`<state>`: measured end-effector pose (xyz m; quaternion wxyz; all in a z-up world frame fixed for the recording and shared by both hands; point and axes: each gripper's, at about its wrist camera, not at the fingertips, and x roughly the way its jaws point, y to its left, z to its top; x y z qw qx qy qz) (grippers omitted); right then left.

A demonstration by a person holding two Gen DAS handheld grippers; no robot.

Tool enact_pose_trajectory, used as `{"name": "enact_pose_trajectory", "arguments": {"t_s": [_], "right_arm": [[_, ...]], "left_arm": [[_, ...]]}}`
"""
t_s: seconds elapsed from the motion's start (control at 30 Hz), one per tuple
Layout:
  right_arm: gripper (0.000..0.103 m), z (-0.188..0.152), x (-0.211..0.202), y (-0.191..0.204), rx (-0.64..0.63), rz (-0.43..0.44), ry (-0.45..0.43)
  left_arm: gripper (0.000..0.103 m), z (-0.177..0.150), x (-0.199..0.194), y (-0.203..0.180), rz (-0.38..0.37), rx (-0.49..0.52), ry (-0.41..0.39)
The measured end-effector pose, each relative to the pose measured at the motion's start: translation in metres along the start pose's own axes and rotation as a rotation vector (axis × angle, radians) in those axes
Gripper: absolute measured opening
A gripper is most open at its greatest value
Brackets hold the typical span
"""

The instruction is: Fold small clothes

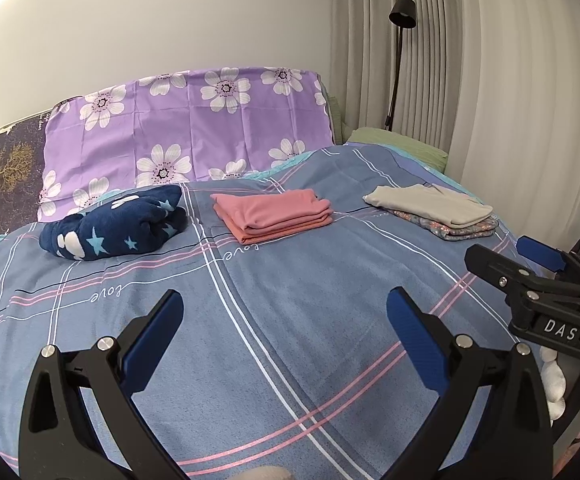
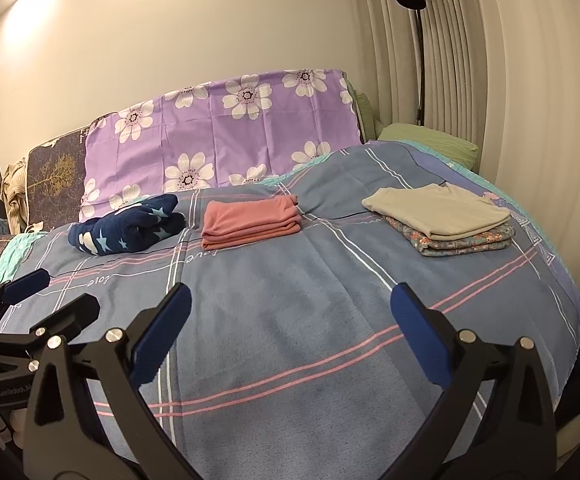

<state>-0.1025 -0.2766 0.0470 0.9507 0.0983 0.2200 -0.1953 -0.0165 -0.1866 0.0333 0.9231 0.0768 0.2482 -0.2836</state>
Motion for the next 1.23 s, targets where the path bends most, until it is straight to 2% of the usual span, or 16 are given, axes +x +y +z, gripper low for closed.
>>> {"name": "enact_pose_trajectory", "arguments": {"t_s": [1.23], "right_arm": [[0.101,-0.003,0.006,-0.011,0.007,-0.011,0.02]], "left_arm": [[0.102,-0.006,0.002,-0.01,-0.012,0.015,0.022]]}}
